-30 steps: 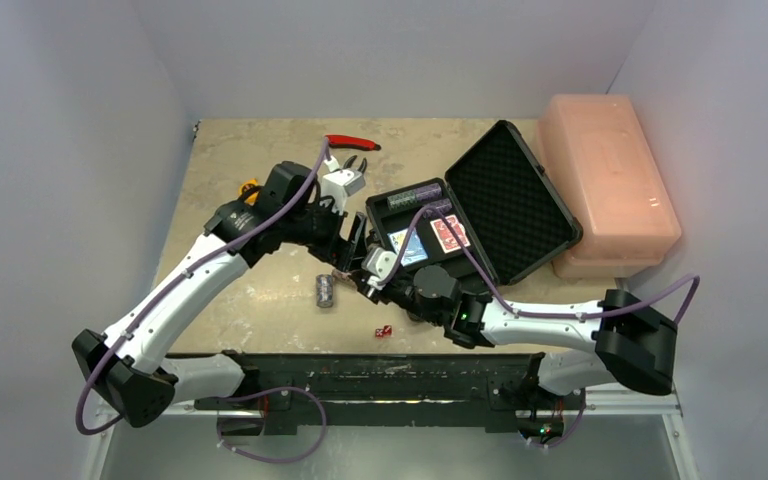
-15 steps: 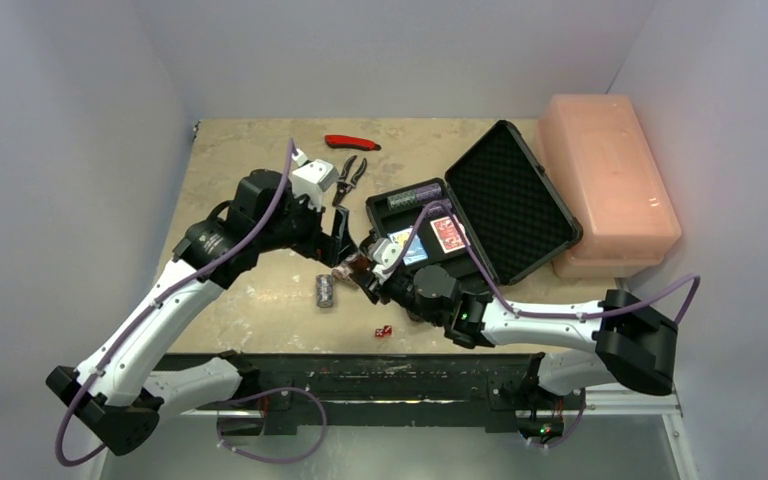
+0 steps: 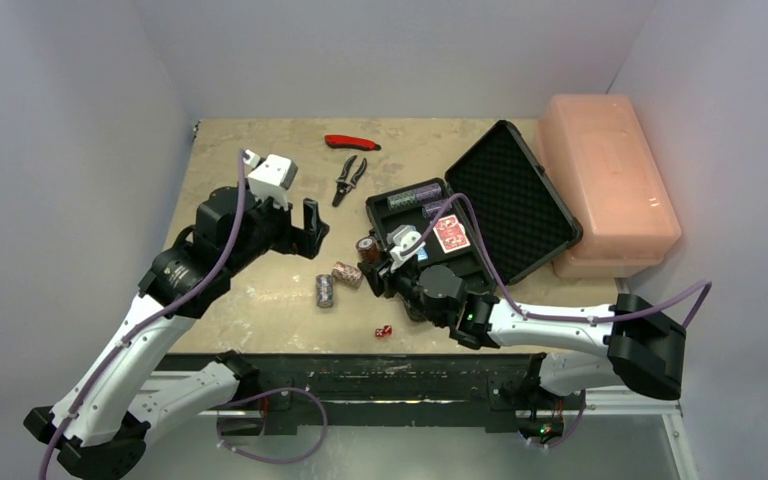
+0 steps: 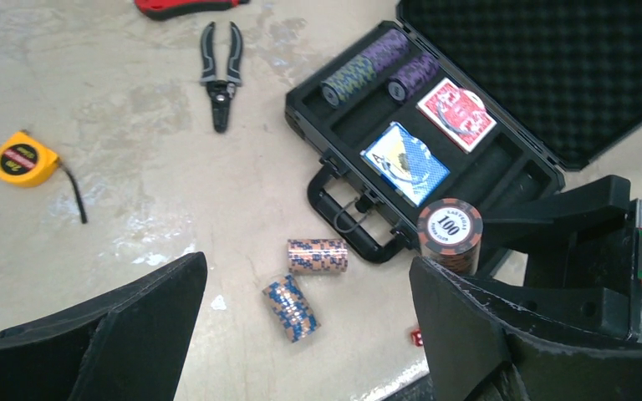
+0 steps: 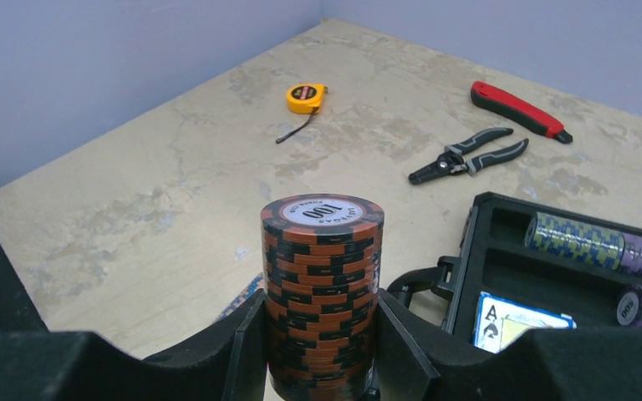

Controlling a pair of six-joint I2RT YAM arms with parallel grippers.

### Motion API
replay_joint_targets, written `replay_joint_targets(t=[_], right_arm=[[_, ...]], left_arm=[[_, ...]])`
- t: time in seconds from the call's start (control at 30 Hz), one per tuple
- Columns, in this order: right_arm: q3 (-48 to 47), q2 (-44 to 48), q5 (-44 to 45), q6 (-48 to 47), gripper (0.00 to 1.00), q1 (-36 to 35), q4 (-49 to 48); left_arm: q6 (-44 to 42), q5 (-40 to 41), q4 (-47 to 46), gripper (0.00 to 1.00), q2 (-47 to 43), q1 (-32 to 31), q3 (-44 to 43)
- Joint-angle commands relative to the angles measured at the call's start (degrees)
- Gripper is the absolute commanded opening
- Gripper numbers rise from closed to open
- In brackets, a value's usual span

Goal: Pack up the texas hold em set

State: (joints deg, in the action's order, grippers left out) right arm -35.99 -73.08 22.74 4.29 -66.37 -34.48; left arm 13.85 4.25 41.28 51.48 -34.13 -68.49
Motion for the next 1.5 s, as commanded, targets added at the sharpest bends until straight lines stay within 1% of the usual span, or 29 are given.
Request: replay_joint_targets(t=[0.0,0.17,0.23,0.43,0.53,0.57,0.6,0.63,0.67,0.77,0.83,1.0,1.2,1.37,1.47], right_arm=[[-2.90,2.61,7.12,8.12,0.00,-0.24,-0.77],[-9.40,0.98,17.20,19.62,0.00,-0.22,12.73],[-10.93,0.38,19.60,23.21,0.00,-0.22,15.58],[-12.40,0.45,22.62,31.19,0.00,-0.08,18.08],[-14.73,-1.44,24.73,34.16,0.00,0.47,21.23],[-15.80,-2.62,24.35,34.90,0.00,1.07,22.50],[-16.51,-3.34,21.75,34.68,0.00,2.16,22.53],[-17.01,-4.17,17.18,34.55,0.00,3.37,22.05],[-18.01,-4.91,15.02,35.60,0.00,4.76,22.50],[-20.12,-6.80,12.72,40.04,0.00,7.24,24.98],[-21.76,-8.04,14.16,42.12,0.00,7.48,26.86],[-27.31,-11.70,18.81,51.65,0.00,7.48,37.10],[-33.90,-15.88,21.83,62.72,0.00,7.48,46.91],[-46.73,-24.02,25.82,72.47,0.00,7.48,63.34],[-53.76,-28.01,26.05,73.03,0.00,7.55,68.46]], left_arm=[[-1.28,7.92,-2.96,0.91,-2.19,0.29,1.00],[-1.17,11.98,-3.82,0.91,-4.04,0.29,2.02],[-1.19,12.71,-3.93,0.91,-4.48,0.34,2.17],[-1.50,12.98,-3.76,0.90,-4.81,0.30,2.07],[-1.54,13.15,-3.65,0.90,-4.96,0.29,2.03],[-1.54,13.15,-3.72,0.90,-5.07,0.32,2.04],[-1.52,13.15,-3.73,0.90,-5.15,0.30,2.07],[-1.59,13.23,-3.66,0.90,-5.10,0.34,2.05],[-1.63,13.30,-3.64,0.90,-5.15,0.30,2.04],[-1.60,13.49,-3.65,0.90,-5.24,0.34,2.10],[-1.63,13.59,-3.69,0.90,-5.42,0.31,2.17],[-1.52,13.59,-4.00,0.89,-5.69,0.29,2.46],[-1.50,13.93,-4.18,0.89,-5.34,0.29,2.65],[-1.87,14.87,-4.19,0.89,-5.00,0.29,2.74],[-1.99,15.70,-4.19,0.89,-5.01,0.31,2.79]])
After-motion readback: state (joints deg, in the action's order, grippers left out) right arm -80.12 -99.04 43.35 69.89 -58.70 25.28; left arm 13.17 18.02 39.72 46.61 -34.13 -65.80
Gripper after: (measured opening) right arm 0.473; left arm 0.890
